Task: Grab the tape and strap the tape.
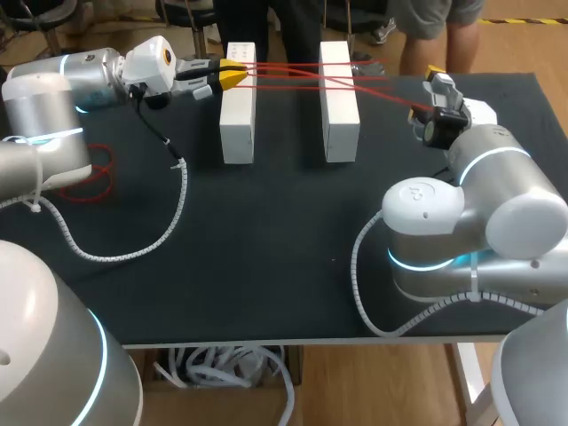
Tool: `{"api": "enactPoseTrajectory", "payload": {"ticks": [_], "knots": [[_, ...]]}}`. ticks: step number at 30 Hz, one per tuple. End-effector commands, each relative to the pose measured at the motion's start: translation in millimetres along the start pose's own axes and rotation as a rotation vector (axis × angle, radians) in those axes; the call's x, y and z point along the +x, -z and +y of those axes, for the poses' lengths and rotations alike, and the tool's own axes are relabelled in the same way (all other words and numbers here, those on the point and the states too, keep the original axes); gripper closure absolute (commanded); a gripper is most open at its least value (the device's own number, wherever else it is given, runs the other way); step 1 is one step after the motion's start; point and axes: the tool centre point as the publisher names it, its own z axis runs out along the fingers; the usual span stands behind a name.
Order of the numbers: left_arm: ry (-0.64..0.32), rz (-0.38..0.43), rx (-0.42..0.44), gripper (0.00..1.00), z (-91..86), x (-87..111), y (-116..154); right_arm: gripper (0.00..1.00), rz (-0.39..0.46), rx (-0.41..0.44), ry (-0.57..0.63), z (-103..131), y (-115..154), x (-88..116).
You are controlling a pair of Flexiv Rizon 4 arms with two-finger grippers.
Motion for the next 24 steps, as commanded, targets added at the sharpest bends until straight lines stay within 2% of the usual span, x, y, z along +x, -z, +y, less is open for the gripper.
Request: {"api": "enactPoseTrajectory", "payload": {"ticks": [1,14,19,22,23,24], "knots": [[0.0,0.002,0.001,1.0,0.7,-0.9,0.3,0.54,-0.01,0.005,0.002,-0.8,3.5,2.2],[0.0,0.002,0.001,1.0,0.7,-0.9,0.3,0.55,-0.016,0.015,0.006,-6.1,5.4,-0.7],[0.0,0.002,0.001,1.0,0.7,-0.9,0.3,0.59,-0.024,0.009,0.012,-6.4,5.0,-1.7],[0.0,0.002,0.001,1.0,0.7,-0.9,0.3,0.75,-0.036,-0.005,0.016,-5.9,3.6,-2.8],[0.0,0.002,0.001,1.0,0.7,-0.9,0.3,0.93,-0.036,-0.011,0.021,-5.8,3.2,-2.7],[0.0,0.002,0.001,1.0,0.7,-0.9,0.3,1.0,-0.041,-0.014,0.022,-5.8,2.9,-2.5]]}}
